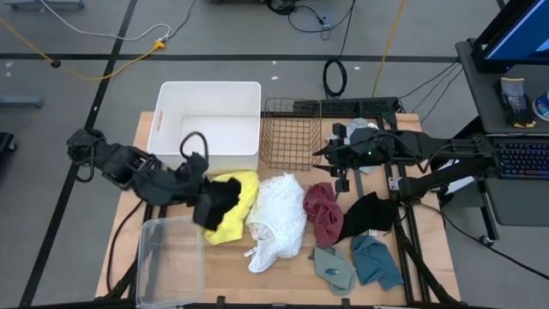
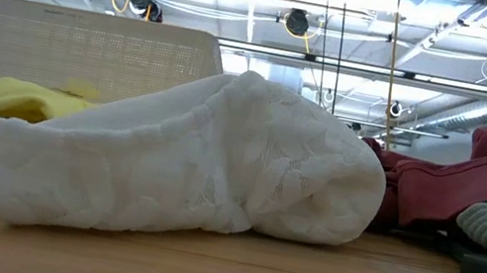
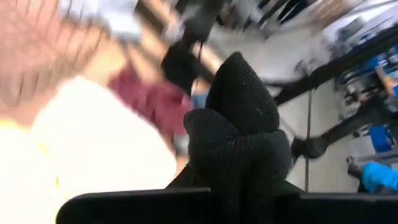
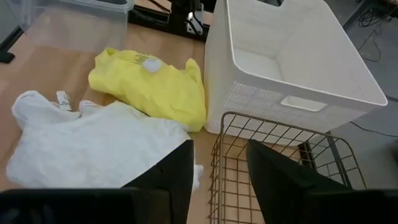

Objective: Pick & Place Cloths
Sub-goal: Put the black sock into the transparent bin, then put the teal sock into the transparent bin

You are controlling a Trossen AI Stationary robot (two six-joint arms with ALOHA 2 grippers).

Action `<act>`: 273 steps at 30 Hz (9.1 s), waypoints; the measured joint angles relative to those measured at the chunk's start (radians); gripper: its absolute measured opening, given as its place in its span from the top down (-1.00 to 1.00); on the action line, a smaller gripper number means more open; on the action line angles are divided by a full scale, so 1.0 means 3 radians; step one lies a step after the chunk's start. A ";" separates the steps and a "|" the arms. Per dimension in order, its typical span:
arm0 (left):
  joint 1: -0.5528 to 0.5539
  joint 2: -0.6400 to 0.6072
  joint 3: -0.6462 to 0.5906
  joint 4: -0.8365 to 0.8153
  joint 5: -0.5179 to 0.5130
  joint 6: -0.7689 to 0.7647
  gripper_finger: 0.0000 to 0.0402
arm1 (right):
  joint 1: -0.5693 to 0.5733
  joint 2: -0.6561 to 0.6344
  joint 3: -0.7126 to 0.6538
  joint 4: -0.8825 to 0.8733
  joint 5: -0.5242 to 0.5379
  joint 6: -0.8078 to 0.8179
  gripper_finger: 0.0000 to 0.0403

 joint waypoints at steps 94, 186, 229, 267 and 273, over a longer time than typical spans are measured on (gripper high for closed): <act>-0.1397 0.0827 -0.1100 -0.1192 0.1810 -0.3496 -0.35 | 0.0006 -0.0351 -0.1266 -0.1262 -0.1167 0.1281 0.34; -0.1591 -0.0018 -0.1095 0.0136 -0.1950 -0.1337 -0.53 | 0.2284 0.0366 -0.1792 -0.0054 -0.0791 0.2614 0.98; -0.0190 0.0514 -0.1097 0.3413 -0.0774 0.2196 -0.53 | 0.1324 -0.0575 -0.1783 0.4083 -0.0463 0.1723 1.00; 0.0373 0.1076 -0.1097 0.4244 0.0463 0.2769 -0.46 | 0.0897 0.0667 -0.1040 0.4442 -0.0539 0.1186 1.00; 0.0442 0.1076 -0.1097 0.4230 0.0468 0.2773 -0.02 | 0.0924 0.0666 -0.1040 0.4434 -0.0535 0.1218 1.00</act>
